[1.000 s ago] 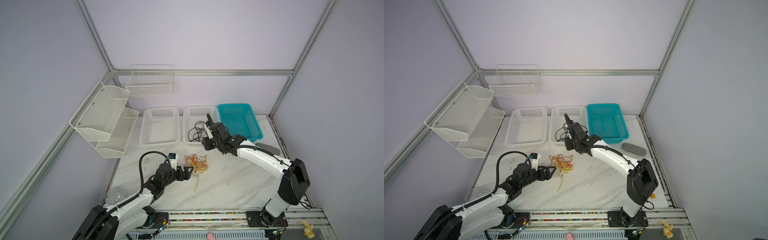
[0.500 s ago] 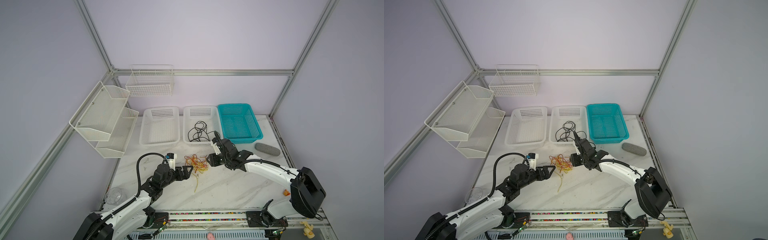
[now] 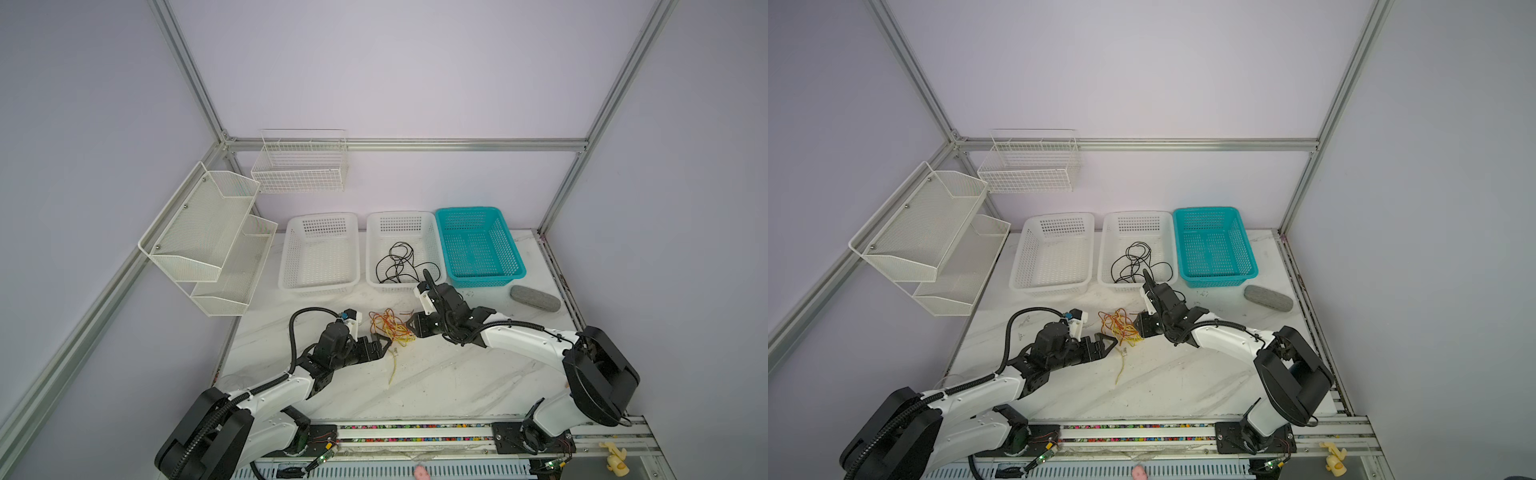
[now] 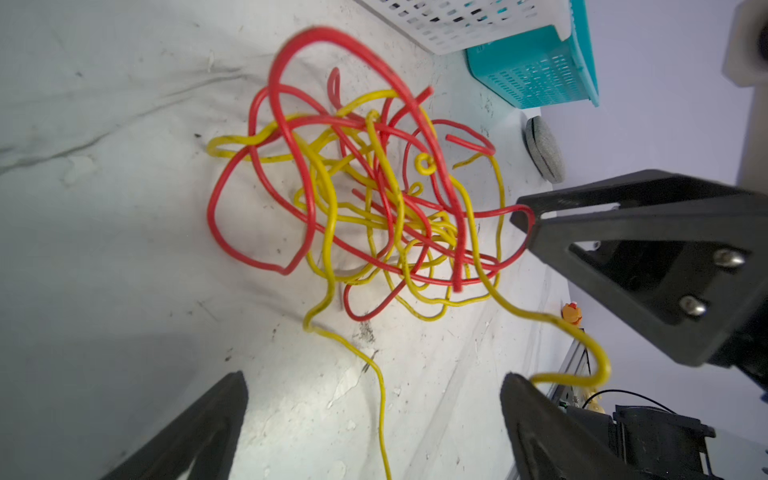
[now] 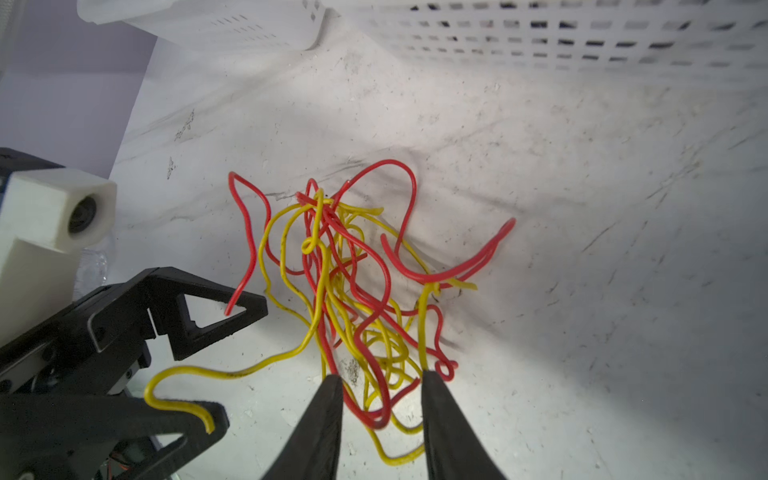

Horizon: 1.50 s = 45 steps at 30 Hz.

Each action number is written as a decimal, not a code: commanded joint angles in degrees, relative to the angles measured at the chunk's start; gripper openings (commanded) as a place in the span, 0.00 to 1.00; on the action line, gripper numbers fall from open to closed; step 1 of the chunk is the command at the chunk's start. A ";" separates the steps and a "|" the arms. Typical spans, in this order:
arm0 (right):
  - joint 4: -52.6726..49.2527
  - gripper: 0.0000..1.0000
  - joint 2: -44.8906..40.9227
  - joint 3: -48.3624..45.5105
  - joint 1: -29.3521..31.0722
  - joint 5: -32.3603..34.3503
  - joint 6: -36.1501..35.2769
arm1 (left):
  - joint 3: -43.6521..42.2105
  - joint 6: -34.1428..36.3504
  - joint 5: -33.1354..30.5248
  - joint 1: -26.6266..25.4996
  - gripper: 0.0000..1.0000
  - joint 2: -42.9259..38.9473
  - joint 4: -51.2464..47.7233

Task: Untangle the cables
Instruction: 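Move the right gripper back to the red-yellow tangle beside the left gripper, then pinch a red wire in the tangle with the right gripper, then pull the red wire out with the right gripper while the left gripper holds the tangle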

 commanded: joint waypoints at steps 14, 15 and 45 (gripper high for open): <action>1.05 0.00 -2.24 0.10 2.28 -0.60 -0.41 | 7.08 -3.73 2.59 0.14 0.95 1.00 6.22; 0.80 0.00 -3.14 0.35 2.45 -0.54 -0.60 | 7.27 -3.78 2.46 0.11 0.95 0.99 6.23; -1.98 0.00 -25.38 5.58 3.34 -14.72 -0.35 | 7.22 -3.52 6.53 0.10 0.82 8.36 9.56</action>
